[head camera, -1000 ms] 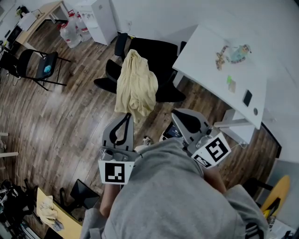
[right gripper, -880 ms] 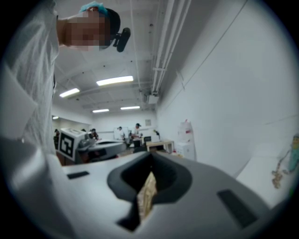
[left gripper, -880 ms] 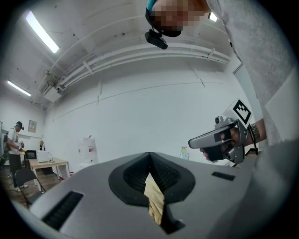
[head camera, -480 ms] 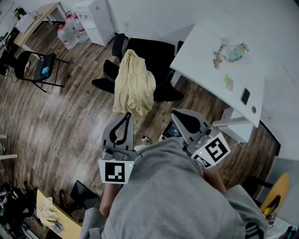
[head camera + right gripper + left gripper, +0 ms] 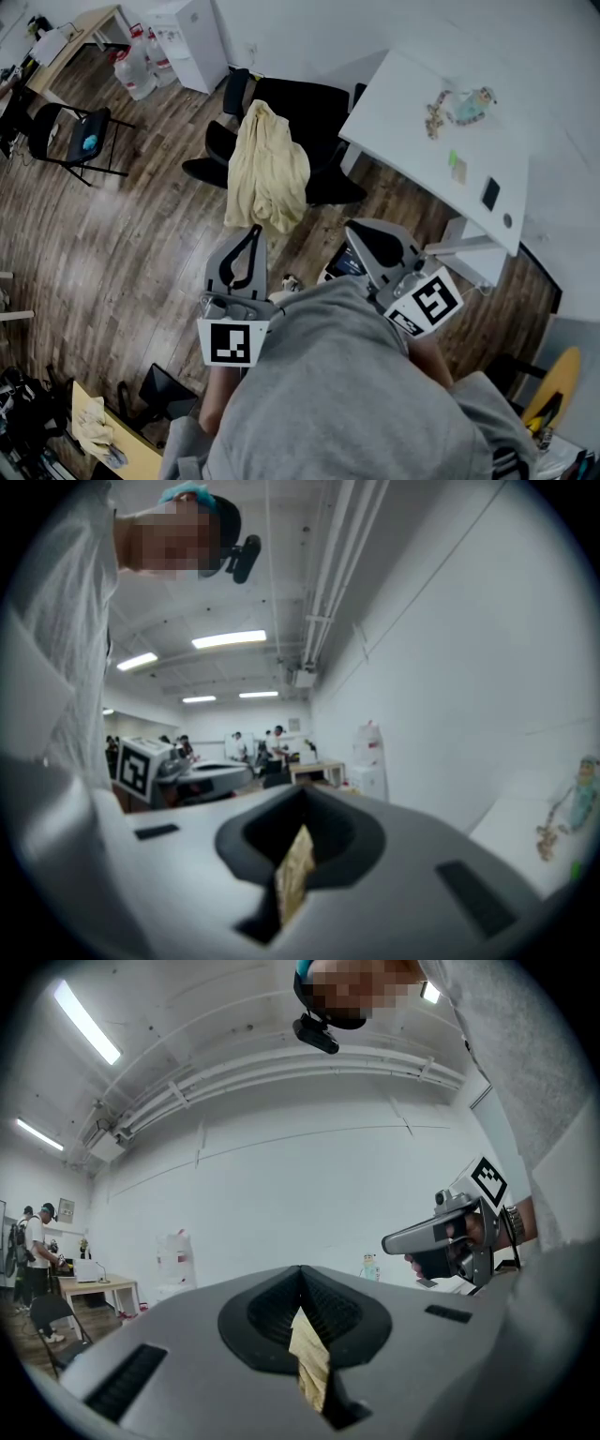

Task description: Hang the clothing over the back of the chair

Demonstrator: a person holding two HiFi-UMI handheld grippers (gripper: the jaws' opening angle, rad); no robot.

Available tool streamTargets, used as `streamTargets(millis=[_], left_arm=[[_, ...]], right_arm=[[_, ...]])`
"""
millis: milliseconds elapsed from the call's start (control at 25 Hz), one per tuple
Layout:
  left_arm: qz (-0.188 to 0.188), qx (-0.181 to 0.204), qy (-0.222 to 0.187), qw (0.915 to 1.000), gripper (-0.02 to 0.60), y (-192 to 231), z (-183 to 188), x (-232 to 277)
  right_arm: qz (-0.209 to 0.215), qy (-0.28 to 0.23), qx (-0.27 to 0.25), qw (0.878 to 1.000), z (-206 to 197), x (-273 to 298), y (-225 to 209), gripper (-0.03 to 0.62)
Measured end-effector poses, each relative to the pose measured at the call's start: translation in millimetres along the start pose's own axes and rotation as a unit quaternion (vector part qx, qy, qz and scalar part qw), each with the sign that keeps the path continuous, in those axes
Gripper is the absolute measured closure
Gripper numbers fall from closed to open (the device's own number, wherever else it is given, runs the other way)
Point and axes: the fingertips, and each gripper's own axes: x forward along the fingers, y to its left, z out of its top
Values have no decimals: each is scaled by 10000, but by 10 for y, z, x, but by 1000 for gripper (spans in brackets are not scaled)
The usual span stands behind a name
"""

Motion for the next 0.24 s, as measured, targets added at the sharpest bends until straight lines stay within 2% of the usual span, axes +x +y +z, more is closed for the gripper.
streamTargets(millis=[240], left_arm=[[-11,-61,-16,10000,551,-46,-11,51]], right_arm=[[-22,2,-7,10000,-5,-25,-48,560]])
